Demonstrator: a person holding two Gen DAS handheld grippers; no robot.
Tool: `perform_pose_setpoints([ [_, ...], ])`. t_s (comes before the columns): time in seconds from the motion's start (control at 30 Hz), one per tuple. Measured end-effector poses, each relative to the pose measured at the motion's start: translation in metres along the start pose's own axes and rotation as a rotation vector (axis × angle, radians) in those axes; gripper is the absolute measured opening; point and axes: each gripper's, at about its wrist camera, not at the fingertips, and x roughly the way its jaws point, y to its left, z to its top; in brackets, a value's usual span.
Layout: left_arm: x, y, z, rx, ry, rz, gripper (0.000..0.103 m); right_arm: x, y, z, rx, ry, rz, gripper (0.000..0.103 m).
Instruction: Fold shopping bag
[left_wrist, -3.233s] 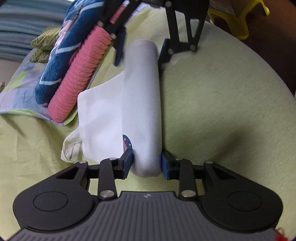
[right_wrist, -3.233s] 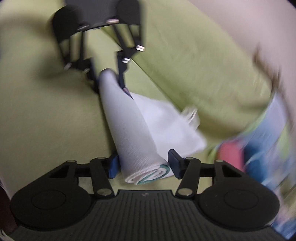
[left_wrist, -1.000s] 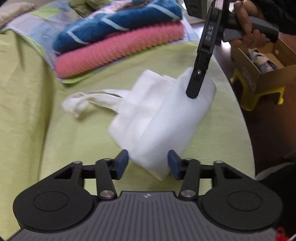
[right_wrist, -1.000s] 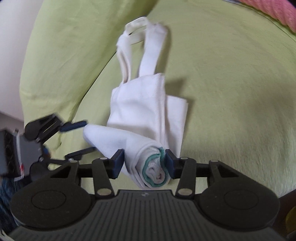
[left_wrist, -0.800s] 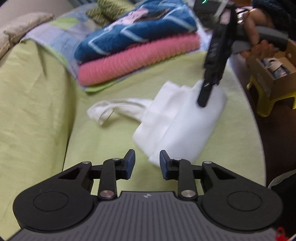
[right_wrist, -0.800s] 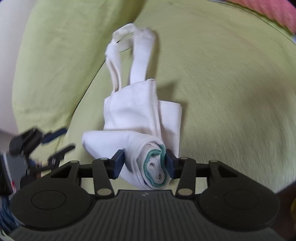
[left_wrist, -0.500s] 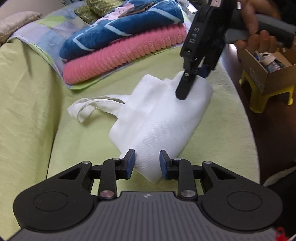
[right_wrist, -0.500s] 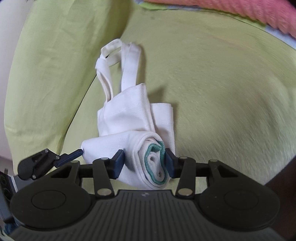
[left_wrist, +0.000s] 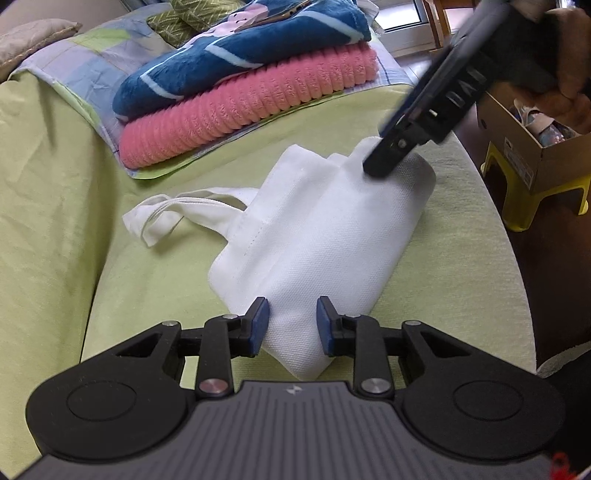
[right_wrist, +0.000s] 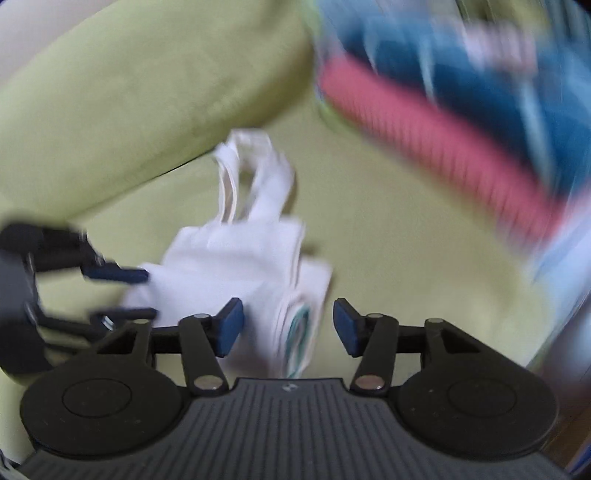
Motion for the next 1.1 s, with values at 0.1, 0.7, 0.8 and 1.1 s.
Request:
perform_pose_setpoints([
  [0.1,0.0,0.001,0.0,-0.002,0.0,-0.004,0.033,-0.001,0.039,-0.006,-0.274,-0.122,-0.063,0.038],
  [0.7,0.001,0.003,0.005,-0.069,0.03,0.006,0.033,0.042,0.056,-0.019,-0.509,-0.054,-0.072,0.032],
  [0.8,0.001,0.003,0.006,-0.078,0.039,0.012,0.033,0.041,0.055,-0.021,-0.503,-0.06,-0.072,0.032],
  [1.1,0.001,0.005,0.01,-0.083,0.05,0.016,0.033,0.041,0.055,-0.021,-0.504,-0.068,-0.055,0.032],
])
